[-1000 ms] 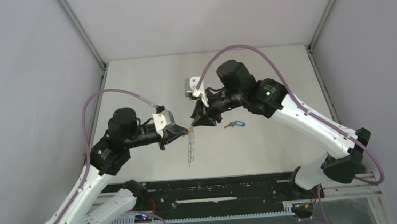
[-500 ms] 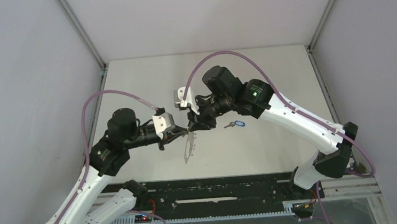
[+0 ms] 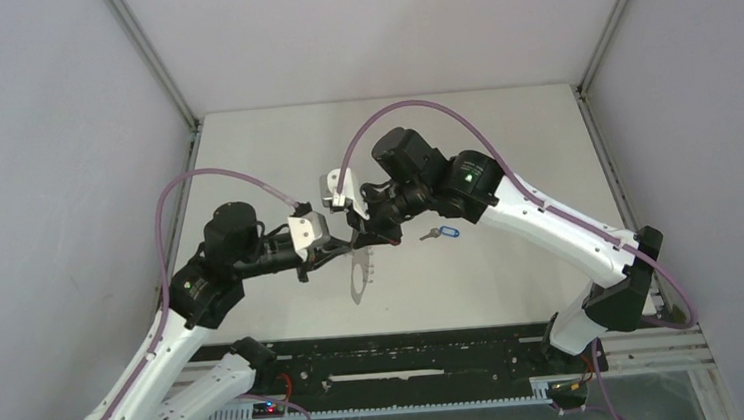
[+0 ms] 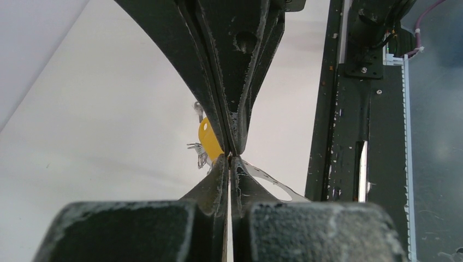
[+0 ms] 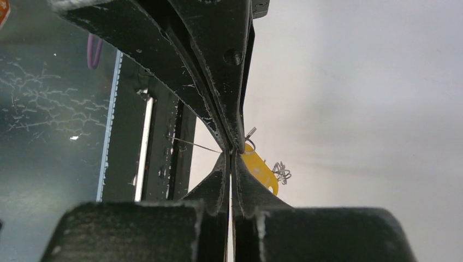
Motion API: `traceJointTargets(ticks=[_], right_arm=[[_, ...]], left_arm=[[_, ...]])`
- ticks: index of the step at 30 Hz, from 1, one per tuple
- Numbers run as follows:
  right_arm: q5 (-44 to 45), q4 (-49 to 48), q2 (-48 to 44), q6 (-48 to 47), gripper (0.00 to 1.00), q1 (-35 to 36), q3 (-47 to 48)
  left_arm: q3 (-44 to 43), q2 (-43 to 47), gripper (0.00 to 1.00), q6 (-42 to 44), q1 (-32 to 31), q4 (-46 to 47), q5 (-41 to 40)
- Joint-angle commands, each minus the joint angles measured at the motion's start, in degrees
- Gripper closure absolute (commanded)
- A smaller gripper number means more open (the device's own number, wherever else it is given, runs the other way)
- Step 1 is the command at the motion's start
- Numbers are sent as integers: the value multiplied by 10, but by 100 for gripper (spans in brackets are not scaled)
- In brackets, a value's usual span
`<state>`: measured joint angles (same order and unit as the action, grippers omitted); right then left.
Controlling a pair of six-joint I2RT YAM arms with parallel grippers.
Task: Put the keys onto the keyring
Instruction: Adjust the key on the keyring.
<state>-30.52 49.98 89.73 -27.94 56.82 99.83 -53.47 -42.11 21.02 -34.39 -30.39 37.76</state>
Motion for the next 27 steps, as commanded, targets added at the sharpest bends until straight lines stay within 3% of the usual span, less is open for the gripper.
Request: traceJointTargets(ticks=[1, 5, 9, 12, 21, 27], right_arm=[[14, -5, 1, 2, 100, 2, 16], [18, -49, -28, 23, 100, -6, -25], [-22, -197, -109, 86, 100, -37, -134], [-48, -298, -167, 134, 100, -51, -210], [-181, -288, -166, 157, 100, -68, -219], [-224, -278, -162, 157, 100, -73, -219]], left_arm=[[-25, 10, 100, 10, -4, 28, 17], [-24, 17, 100, 16, -4, 28, 22], [-23, 30, 74, 54, -4, 11, 30], [-19, 46, 69, 109, -4, -7, 34], [-15, 40, 59, 227, -4, -36, 39], [15, 60, 57, 243, -4, 49, 15]])
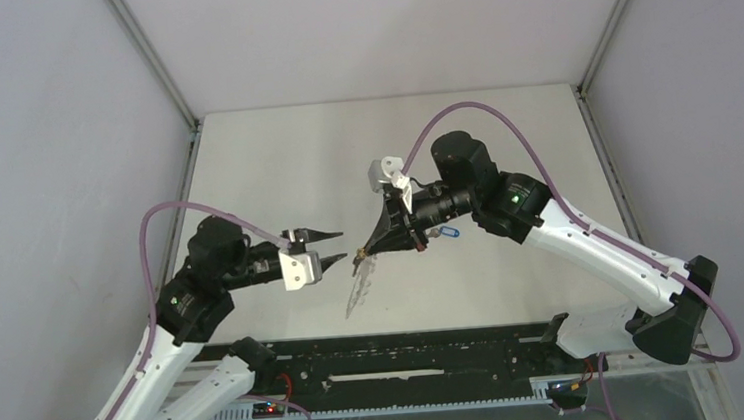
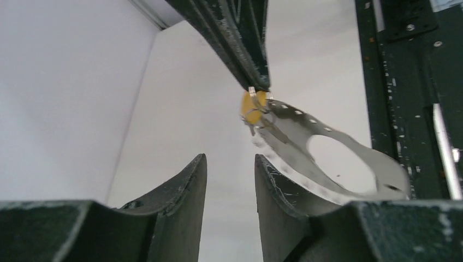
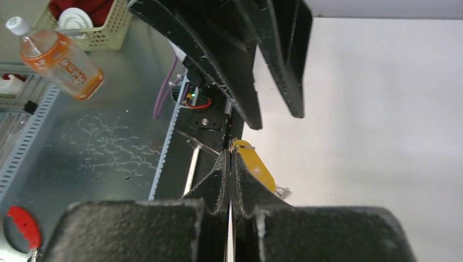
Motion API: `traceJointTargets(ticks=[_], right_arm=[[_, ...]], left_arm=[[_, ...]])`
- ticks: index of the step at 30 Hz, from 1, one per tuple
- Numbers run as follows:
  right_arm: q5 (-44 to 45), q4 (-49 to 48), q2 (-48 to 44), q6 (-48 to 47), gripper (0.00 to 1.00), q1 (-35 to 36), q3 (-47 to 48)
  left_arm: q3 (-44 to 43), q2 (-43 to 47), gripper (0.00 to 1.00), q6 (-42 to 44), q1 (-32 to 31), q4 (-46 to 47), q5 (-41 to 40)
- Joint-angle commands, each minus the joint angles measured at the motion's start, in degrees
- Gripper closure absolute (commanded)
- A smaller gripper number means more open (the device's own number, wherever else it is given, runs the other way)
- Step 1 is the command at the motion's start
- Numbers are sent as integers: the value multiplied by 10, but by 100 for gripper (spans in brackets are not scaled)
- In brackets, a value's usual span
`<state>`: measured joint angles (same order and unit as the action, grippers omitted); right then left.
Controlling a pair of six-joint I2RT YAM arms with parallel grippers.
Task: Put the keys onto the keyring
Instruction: Adjust the key on the keyring.
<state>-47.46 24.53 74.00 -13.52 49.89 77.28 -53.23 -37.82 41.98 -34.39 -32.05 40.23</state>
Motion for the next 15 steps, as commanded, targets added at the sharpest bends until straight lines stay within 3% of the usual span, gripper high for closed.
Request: traceJointTargets(ticks=[1, 5, 11, 15], right_arm=[[-56, -24, -4, 14, 100, -4, 7], [-72, -37, 7, 22, 100, -4, 6], [-106, -74, 24, 46, 100, -6, 8], [-121, -96, 32, 60, 100, -6, 7]], left_arm=[[15, 22, 57, 34, -4, 73, -4], [28, 37, 54, 55, -5, 73, 42], [54, 49, 52, 161, -5, 41, 80], [51, 33, 53, 172, -8, 43, 91]])
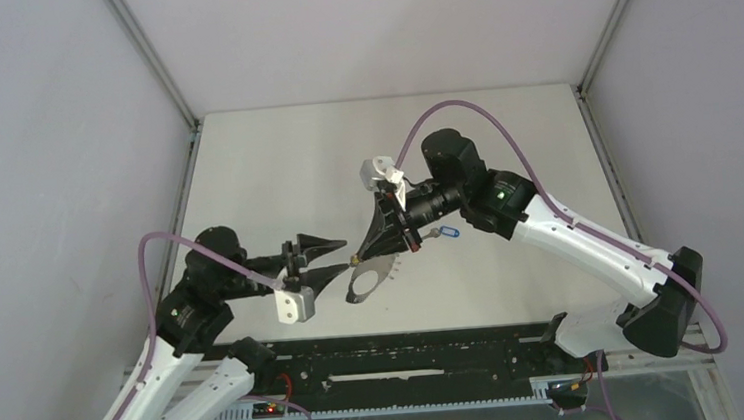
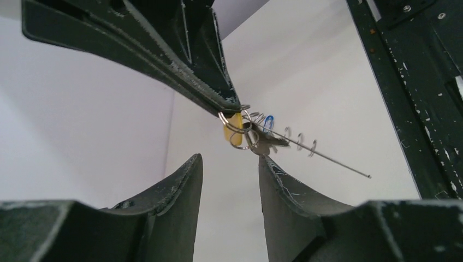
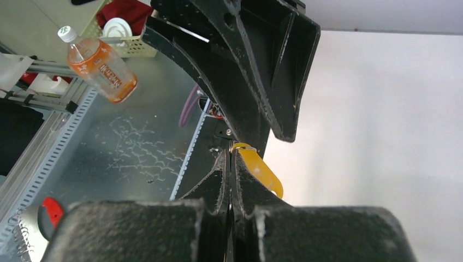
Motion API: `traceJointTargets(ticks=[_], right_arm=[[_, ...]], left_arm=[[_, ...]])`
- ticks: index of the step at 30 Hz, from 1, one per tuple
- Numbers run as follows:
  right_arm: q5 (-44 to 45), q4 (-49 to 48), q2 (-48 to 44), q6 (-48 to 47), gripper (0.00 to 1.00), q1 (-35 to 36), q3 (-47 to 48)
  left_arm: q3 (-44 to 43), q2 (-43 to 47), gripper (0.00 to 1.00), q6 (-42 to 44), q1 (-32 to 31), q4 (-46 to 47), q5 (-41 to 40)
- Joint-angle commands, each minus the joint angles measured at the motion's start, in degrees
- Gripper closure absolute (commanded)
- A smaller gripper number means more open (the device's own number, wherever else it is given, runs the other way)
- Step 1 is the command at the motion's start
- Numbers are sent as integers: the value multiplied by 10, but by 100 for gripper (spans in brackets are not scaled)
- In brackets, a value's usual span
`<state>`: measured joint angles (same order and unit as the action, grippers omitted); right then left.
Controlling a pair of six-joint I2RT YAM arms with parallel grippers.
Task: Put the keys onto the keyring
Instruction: Adjust the key on the keyring.
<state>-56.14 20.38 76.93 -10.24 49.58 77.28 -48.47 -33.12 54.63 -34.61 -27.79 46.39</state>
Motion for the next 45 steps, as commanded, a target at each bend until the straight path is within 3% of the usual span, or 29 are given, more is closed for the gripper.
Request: traceJointTargets(ticks=[1, 6, 12, 16, 23, 28, 39, 42, 45], right_arm=[[-34, -57, 4, 28, 100, -3, 7], [-28, -61, 9, 29, 100, -3, 7], [1, -55, 10, 28, 100, -9, 7], [21, -45, 0, 23, 100, -15, 2], [48, -62, -13, 35, 100, -18, -16], [83, -55, -22, 29, 100, -19, -25], [119, -63, -25, 31, 100, -18, -28], [121, -60, -26, 30, 100, -16, -28], [128, -54, -26, 25, 100, -13, -29]], left_arm=[[1, -18, 53, 40, -7, 4, 30], [3, -18, 61, 6, -9, 35, 41], [8, -9, 87, 2, -28, 36, 43], [16, 5, 93, 4, -29, 36, 24], [49, 36, 100, 34, -40, 58, -37], [83, 64, 100, 50, -51, 106, -103], [94, 61, 100, 89, -112, 108, -246], [86, 48, 100, 84, -133, 109, -294], [75, 43, 100, 53, -135, 105, -287]])
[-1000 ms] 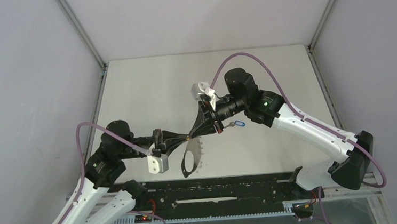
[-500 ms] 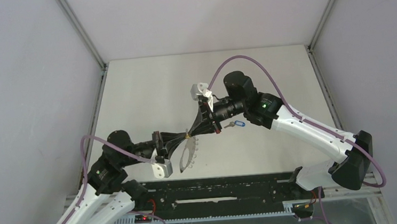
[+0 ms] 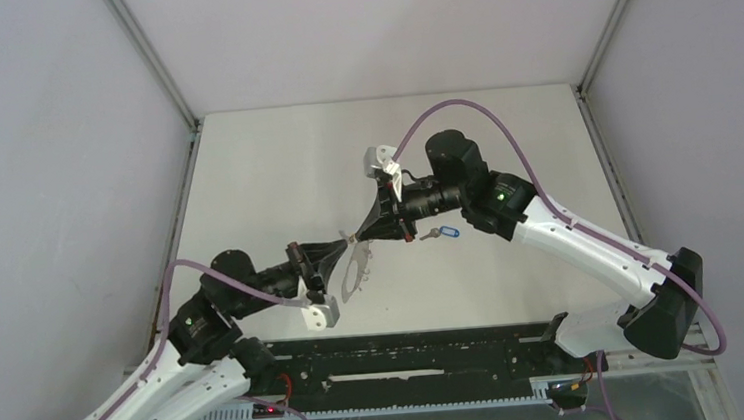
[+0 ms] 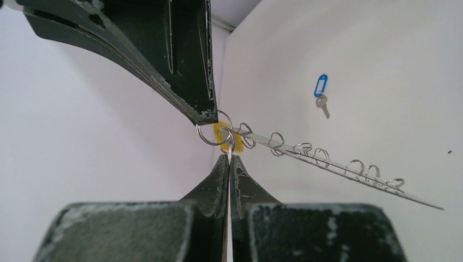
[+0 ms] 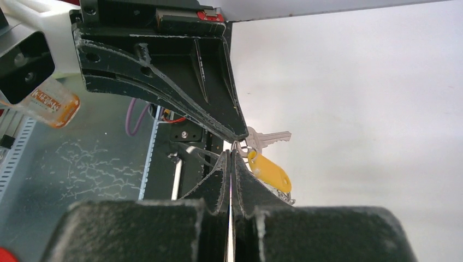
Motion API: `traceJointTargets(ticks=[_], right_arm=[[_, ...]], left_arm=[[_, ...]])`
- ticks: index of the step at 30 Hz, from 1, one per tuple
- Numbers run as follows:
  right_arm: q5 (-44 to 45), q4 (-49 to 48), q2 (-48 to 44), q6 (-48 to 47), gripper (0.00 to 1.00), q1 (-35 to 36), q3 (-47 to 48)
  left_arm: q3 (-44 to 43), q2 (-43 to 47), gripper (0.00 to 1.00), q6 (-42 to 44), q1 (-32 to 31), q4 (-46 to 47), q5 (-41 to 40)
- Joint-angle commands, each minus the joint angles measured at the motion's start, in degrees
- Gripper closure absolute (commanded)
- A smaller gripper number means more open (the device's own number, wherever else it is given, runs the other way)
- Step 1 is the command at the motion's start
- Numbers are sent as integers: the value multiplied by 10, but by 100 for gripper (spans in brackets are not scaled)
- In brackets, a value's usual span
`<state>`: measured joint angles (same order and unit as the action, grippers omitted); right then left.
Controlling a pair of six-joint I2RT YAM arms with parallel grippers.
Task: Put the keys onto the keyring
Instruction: Adjust the key on the keyring.
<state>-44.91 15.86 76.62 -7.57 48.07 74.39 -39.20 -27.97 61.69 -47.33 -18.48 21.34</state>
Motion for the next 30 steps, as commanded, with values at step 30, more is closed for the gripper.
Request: traceJointTargets(ticks=[30], right_arm=[[-54, -324, -104, 66, 100, 13, -168]], left_arm=[[-156, -106, 68, -360, 76, -88, 195]])
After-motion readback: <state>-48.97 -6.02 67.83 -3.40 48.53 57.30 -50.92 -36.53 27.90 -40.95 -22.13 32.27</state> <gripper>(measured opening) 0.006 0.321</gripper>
